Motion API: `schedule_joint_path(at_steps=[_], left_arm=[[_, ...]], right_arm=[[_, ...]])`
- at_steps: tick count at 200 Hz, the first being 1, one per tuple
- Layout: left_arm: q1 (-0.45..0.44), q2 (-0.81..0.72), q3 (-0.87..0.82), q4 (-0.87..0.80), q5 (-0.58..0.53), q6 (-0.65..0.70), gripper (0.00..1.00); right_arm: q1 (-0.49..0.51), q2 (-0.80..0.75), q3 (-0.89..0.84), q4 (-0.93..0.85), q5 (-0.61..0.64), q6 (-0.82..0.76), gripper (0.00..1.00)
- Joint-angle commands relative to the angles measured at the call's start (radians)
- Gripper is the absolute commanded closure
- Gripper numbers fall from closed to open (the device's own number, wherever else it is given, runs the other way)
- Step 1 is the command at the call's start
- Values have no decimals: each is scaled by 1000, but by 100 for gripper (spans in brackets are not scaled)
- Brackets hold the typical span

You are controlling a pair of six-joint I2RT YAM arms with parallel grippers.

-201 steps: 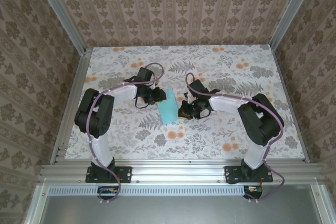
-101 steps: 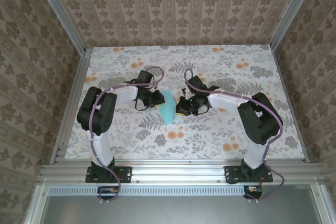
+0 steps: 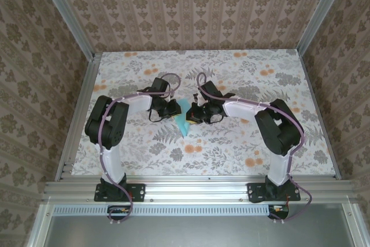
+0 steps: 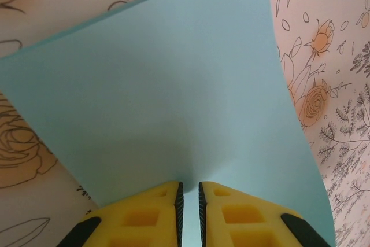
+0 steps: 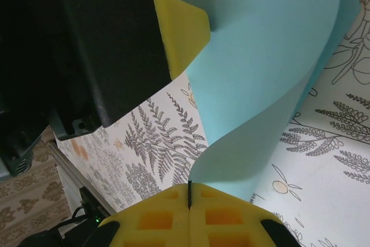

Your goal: Fold a paper plane with a square sheet of paper (pick it up from the middle)

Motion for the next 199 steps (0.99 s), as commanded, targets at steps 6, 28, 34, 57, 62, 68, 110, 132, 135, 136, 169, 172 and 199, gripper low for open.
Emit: schedule_joint_path(at_steps=[6,28,34,57,62,68,110,132,135,136,169,172,199], left_arm=[[4,-62,25,-37,26,11,81],[5,-105,49,-62,9,25,78],[4,-112,53,-69,0,30,77],[5,-111,64,-94,-34,56,75],[25,-106,66,-98,-38,59,75],[34,-98,67,-100,-40,61,75],[55,-45,67,-101,-76,78,77],[56,-17,59,-89,-75,84,79],[56,-13,59,-89,-73,85,79],[56,-11,59,-89,-73,86,79],[56,22,51,-83,-80,92,81],[57,25,51,-85,-81,93,81],[57,46,53,-90,-77,101,82]], right_arm=[[8,21,34,-33,7,-2,95],[11,20,38,-80,25,-25,95],[12,20,40,-92,30,-31,95],[16,21,52,-145,49,-60,95],[16,20,54,-153,55,-64,95],[16,19,58,-164,62,-71,95],[17,15,68,-192,80,-87,94],[20,7,60,-171,74,-83,94],[20,6,59,-167,73,-81,94],[20,7,59,-165,72,-80,94],[26,16,60,-78,39,-44,94],[26,20,63,-73,39,-43,94],[32,48,73,-25,30,-15,94]])
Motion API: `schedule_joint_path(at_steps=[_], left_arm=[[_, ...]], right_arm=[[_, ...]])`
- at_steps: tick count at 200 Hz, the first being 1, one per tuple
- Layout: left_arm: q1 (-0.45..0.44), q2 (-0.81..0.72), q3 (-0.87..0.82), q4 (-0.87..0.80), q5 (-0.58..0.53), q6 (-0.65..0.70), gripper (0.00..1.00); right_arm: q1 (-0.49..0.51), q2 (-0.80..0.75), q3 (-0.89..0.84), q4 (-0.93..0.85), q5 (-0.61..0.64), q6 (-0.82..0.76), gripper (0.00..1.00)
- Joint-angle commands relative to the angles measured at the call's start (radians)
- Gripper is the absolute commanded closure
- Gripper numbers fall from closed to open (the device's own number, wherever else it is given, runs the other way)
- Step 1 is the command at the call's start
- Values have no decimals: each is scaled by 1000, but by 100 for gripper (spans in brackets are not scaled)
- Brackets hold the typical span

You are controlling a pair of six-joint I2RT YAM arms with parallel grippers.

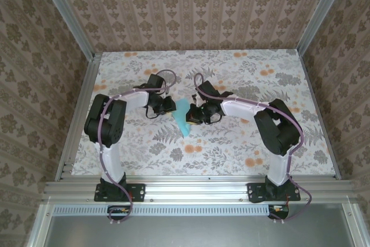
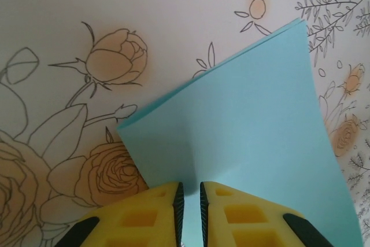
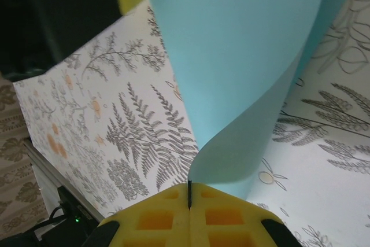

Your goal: Fold a paper plane with a square sheet of paper (pick it up from the middle)

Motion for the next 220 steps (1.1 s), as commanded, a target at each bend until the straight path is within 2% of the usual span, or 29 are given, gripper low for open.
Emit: schedule_joint_path(at_steps=[1,108,220], left_arm=[[2,27,-1,-26,-11,35,82],[-4,51,12,-46,-9,51,82],[-14,67,13,-55,-7,57,83]], right_arm=[[10,42,29,62,-21,34,94],[16,114,40,166,-18,87,93],[18,171,48,183,5,105,91]])
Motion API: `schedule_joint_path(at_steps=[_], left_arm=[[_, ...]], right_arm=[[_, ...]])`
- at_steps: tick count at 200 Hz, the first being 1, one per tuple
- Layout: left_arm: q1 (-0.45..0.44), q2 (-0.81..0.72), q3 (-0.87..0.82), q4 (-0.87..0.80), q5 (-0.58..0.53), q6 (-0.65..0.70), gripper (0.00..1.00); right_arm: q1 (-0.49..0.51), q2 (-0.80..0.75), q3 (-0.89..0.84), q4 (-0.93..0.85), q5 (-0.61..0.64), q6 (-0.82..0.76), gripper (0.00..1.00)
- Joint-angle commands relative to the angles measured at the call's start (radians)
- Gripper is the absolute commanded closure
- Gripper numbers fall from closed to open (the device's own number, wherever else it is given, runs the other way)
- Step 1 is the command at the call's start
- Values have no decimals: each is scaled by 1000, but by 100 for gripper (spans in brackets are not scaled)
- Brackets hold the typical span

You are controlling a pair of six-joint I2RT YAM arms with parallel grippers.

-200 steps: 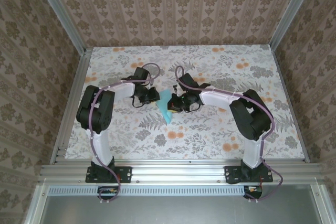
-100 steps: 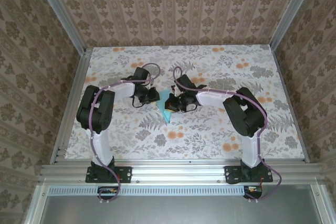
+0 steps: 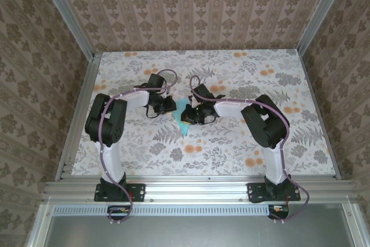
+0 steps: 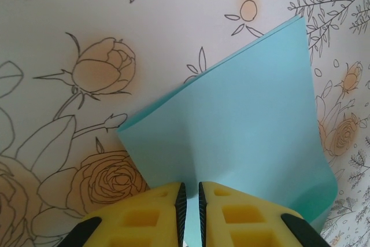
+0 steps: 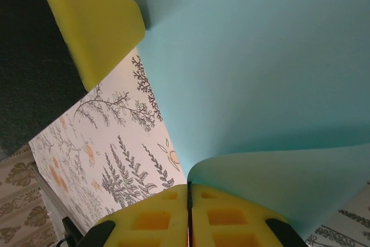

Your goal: Fold a paper plane with a square sheet of paper (pick it up from the middle)

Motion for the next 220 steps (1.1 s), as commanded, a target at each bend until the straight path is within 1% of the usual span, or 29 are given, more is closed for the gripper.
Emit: schedule_joint_path(at_steps=[1,220], left_arm=[[-9,54,-1,-50,-12,28,83],[-16,68,5,-56,-4,34,83]], right_arm=[[8,28,24,12,3,18,91],[8,76,48,16,34,15,90]])
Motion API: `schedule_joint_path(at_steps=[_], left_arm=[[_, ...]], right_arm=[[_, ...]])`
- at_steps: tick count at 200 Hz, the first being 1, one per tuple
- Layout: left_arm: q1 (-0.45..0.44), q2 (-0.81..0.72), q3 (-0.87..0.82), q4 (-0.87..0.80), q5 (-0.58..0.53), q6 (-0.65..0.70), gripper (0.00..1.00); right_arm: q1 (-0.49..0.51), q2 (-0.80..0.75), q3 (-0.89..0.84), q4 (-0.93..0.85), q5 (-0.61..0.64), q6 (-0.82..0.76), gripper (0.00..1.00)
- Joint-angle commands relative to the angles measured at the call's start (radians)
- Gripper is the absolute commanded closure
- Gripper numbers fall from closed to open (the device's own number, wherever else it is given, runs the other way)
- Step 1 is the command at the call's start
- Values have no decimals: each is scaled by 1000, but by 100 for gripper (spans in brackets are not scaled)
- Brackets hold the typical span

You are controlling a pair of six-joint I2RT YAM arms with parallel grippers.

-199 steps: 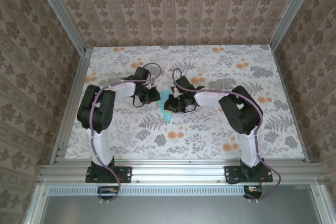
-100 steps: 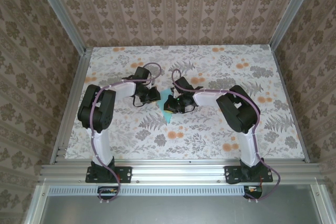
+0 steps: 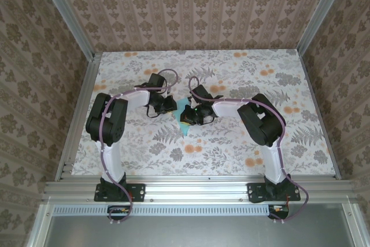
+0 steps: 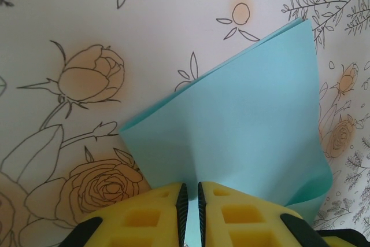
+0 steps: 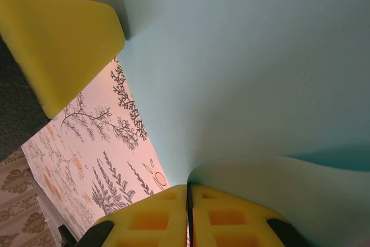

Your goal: Fold a paper plane with a square sheet of paper (pick it up from the middle)

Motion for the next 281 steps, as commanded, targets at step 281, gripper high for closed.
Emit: schedule_joint_path(at_steps=[281], left_arm=[[-15,65,0,-81,-57,21,84]], right_arm=[[7,-56,-96,80,128,45,89]])
